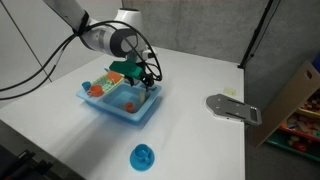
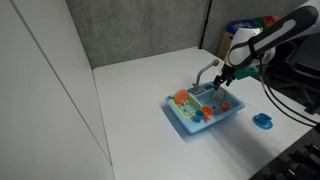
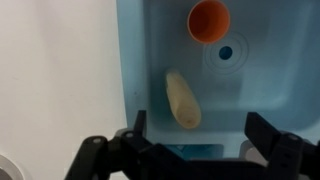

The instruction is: Remove the white bottle from the sink and drop it on the table

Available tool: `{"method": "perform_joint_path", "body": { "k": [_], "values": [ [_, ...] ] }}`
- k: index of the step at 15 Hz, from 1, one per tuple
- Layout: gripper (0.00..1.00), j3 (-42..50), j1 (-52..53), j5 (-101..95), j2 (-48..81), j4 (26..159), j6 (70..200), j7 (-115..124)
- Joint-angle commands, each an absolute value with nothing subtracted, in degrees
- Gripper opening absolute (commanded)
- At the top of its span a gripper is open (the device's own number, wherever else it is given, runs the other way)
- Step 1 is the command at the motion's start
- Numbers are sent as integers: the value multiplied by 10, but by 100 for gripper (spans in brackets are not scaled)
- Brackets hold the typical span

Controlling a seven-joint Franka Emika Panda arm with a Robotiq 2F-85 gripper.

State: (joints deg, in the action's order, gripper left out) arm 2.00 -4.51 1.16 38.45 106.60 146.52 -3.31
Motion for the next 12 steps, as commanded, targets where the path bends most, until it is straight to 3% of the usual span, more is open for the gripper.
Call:
{"method": "perform_joint_path", "body": {
  "k": [1, 12],
  "values": [
    [100, 3, -65, 14, 404, 1040, 1471, -72],
    [100, -17, -80, 15, 436, 1016, 1475, -123]
  ]
}}
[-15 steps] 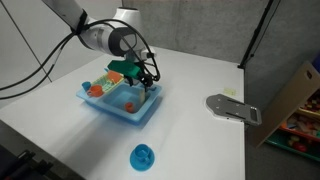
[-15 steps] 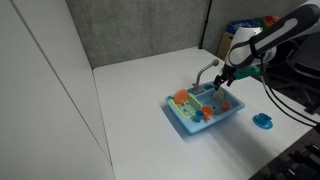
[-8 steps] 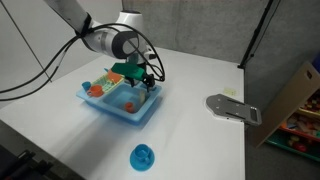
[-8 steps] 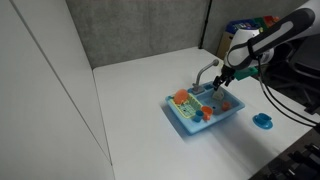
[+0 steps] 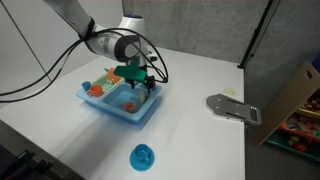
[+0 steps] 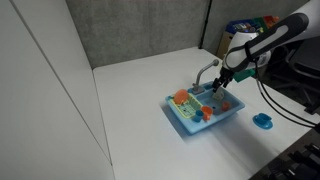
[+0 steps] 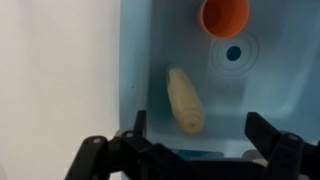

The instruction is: Remove the white bottle from the sink and drop it on the table

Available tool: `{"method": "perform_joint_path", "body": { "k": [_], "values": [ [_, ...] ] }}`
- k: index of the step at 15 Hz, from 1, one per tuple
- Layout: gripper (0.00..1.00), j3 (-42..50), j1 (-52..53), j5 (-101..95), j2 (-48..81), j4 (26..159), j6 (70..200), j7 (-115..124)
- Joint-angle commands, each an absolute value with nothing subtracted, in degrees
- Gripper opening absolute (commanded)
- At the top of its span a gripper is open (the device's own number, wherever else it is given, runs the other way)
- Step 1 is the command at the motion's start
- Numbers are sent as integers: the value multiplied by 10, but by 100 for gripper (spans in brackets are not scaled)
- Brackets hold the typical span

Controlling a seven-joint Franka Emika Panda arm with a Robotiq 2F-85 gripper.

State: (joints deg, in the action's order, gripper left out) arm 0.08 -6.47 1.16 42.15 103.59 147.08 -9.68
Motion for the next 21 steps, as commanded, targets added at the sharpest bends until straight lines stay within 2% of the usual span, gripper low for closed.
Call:
{"method": "perform_joint_path", "body": {
  "k": [1, 11, 12, 13, 14, 16, 17, 18, 19, 20, 21],
  "values": [
    [100, -18, -80, 15, 438, 1013, 1474, -125],
    [100, -19, -80, 12, 459, 991, 1473, -126],
    [93, -19, -80, 12, 461, 989, 1474, -126],
    [90, -19, -81, 12, 463, 987, 1473, -126],
    [80, -19, -81, 12, 464, 985, 1473, -126],
    [82, -19, -82, 12, 466, 984, 1473, -127],
    [71, -19, -83, 13, 466, 984, 1473, -127],
    [69, -19, -83, 13, 466, 984, 1473, -127],
    [64, -20, -84, 13, 465, 984, 1472, -127],
    [47, -19, -85, 13, 464, 984, 1472, -127],
    [40, -19, -86, 13, 464, 984, 1472, -127]
  ]
}}
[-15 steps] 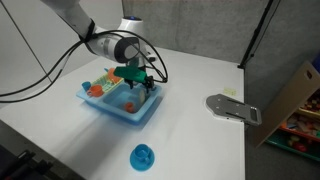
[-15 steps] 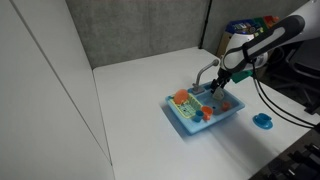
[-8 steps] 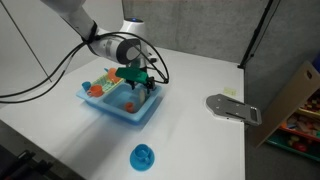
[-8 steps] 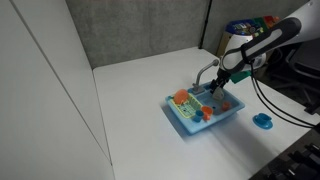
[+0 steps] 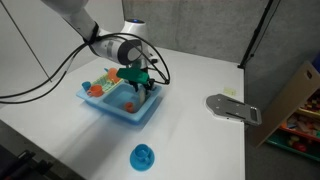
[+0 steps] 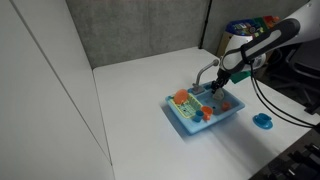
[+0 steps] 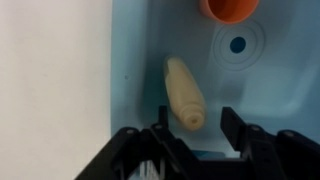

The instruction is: Remove the white bottle from the sink and drop it on the table

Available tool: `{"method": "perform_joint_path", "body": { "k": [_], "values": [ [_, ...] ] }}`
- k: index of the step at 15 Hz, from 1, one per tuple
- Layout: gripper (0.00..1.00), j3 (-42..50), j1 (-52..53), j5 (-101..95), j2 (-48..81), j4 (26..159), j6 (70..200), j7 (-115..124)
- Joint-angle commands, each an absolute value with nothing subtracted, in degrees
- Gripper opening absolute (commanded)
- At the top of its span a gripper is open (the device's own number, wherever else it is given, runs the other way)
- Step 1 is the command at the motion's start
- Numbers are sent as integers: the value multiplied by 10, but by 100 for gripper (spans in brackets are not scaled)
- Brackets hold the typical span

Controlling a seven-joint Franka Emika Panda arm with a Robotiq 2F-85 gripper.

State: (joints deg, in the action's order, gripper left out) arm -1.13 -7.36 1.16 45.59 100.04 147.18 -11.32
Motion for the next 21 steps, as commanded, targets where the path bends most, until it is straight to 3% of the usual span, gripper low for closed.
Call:
{"method": "perform_joint_path", "body": {
  "k": [1, 4, 5, 21],
  "values": [
    [29, -19, -87, 14, 463, 985, 1472, -127],
    [6, -18, -88, 14, 458, 987, 1473, -124],
    [10, -18, -89, 15, 456, 988, 1473, -123],
    [9, -19, -94, 26, 351, 1070, 1449, -115]
  ]
}}
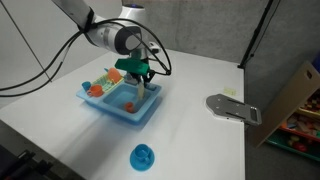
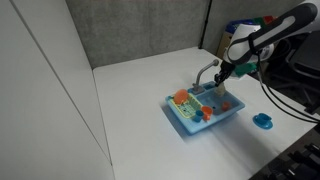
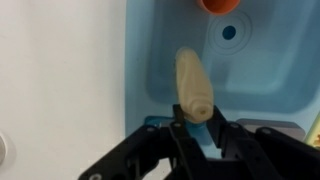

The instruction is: Remove the white bottle from the sink and drop it on the table

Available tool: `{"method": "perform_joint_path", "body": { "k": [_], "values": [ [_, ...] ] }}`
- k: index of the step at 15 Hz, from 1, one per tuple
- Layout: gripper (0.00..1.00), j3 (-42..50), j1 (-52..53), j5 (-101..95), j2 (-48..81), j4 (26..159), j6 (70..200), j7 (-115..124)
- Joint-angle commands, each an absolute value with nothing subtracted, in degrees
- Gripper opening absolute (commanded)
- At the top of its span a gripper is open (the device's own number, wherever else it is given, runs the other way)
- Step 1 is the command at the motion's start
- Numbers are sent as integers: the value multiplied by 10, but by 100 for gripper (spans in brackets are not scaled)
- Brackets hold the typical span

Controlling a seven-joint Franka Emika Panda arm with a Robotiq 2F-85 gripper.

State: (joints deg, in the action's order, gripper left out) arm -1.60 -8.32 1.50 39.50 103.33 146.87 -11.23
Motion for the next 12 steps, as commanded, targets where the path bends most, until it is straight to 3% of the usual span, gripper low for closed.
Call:
{"method": "perform_joint_path", "body": {
  "k": [1, 12],
  "values": [
    [9, -16, -94, 27, 340, 1080, 1445, -114],
    [8, 24, -108, 28, 270, 1137, 1423, -99]
  ]
}}
